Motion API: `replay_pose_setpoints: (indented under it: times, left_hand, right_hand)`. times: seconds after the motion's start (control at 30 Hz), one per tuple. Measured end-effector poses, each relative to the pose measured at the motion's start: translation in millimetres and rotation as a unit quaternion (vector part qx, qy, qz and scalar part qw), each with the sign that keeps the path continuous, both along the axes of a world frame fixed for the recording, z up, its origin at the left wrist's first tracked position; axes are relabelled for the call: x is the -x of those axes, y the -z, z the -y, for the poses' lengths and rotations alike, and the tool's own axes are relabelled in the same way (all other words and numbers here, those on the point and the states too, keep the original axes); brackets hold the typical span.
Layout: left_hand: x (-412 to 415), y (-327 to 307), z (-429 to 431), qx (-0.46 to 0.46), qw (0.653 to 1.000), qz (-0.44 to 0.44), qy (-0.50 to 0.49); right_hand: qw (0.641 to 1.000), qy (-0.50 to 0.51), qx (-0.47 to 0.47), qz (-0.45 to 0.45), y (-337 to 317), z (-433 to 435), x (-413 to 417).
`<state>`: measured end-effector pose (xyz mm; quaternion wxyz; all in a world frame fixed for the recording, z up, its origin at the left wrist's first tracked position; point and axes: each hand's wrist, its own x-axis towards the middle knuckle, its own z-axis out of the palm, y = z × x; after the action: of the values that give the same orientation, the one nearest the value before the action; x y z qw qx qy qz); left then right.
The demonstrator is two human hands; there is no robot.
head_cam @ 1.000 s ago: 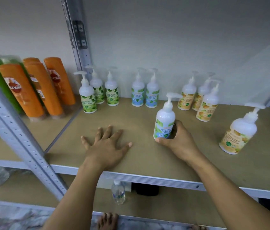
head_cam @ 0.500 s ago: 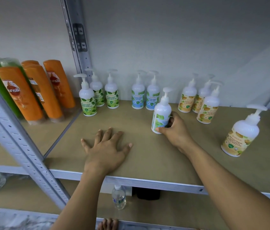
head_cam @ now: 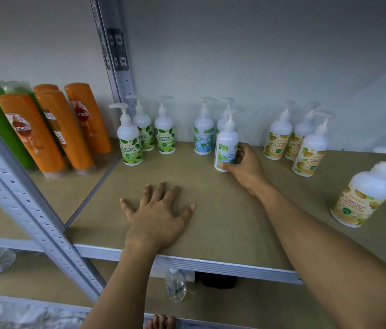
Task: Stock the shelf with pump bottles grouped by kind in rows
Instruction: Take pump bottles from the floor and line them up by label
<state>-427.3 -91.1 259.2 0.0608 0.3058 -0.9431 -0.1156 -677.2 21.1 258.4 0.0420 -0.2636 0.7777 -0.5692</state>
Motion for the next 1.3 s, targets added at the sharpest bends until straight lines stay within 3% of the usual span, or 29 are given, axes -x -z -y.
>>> replay_pose_setpoints:
  times: [0.67,1.3]
  left_hand:
    - [-0.5,-2.0,-2.8,-0.001,1.000,-0.006,-0.002]
    - [0.2,-1.4,-2.4,0.002,1.000,-0.004,-0.003]
  right_hand:
    - [0.996,0.055,-0.013,-0.065,2.2,1.5,-9.2]
    - [0.996,0.062,-0.015,-0.066,6.1,-0.8,-7.2]
